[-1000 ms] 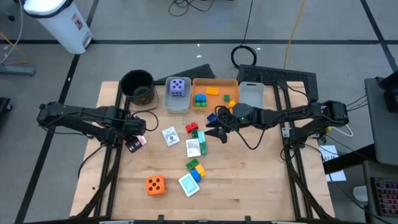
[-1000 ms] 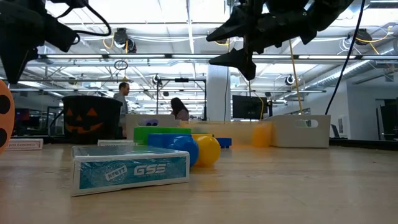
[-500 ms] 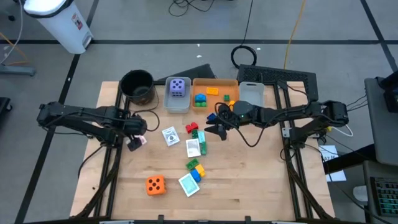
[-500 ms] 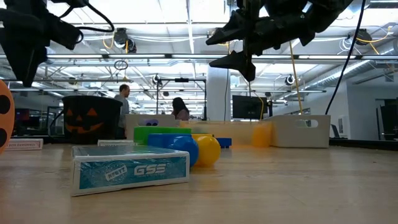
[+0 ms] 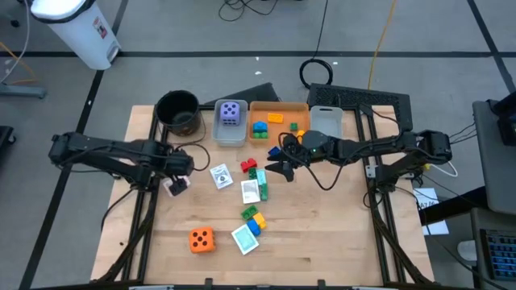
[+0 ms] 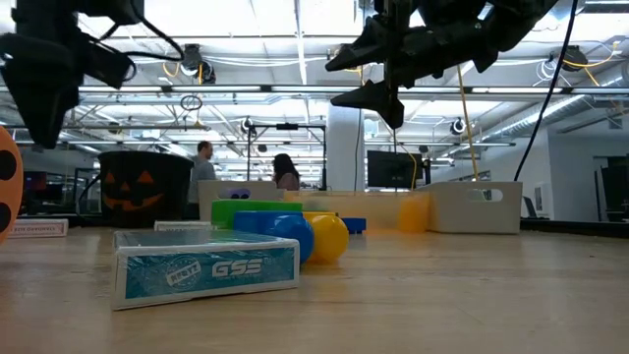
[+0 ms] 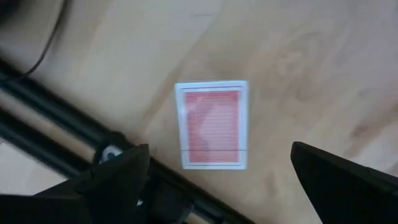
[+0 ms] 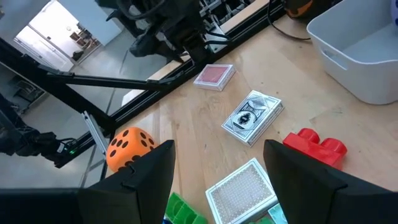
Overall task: Pick & Place Toys
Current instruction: Put the red deck of cards into the right gray bin
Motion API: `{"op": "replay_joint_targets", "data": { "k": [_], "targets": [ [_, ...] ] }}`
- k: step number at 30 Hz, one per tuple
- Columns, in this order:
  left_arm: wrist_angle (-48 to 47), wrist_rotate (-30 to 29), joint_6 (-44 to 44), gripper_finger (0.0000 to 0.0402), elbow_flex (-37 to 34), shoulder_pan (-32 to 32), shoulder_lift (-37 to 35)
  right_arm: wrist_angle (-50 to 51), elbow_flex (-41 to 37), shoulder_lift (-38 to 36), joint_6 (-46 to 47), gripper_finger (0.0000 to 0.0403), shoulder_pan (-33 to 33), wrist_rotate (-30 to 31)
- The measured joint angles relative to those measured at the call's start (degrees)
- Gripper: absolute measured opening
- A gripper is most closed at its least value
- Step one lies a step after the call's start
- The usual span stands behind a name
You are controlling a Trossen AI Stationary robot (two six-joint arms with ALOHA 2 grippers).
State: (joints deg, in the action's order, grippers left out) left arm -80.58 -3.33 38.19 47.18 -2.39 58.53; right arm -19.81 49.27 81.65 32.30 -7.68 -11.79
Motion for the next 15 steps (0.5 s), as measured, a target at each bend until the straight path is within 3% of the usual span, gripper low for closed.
{"op": "replay_joint_targets", "data": {
  "k": [3, 15],
  "targets": [
    [0.01, -0.80, -0.15, 0.0395, -0.02, 2.02, 1.47, 0.01, -0.02, 0.00, -0.01, 0.0235, 0.00, 0.52],
    [5.33, -0.43, -14.14, 0.0395, -0.21, 8.55, 12.74, 0.00, -0.02, 0.00, 0.51, 0.0235, 0.27, 2.95]
  ]
}}
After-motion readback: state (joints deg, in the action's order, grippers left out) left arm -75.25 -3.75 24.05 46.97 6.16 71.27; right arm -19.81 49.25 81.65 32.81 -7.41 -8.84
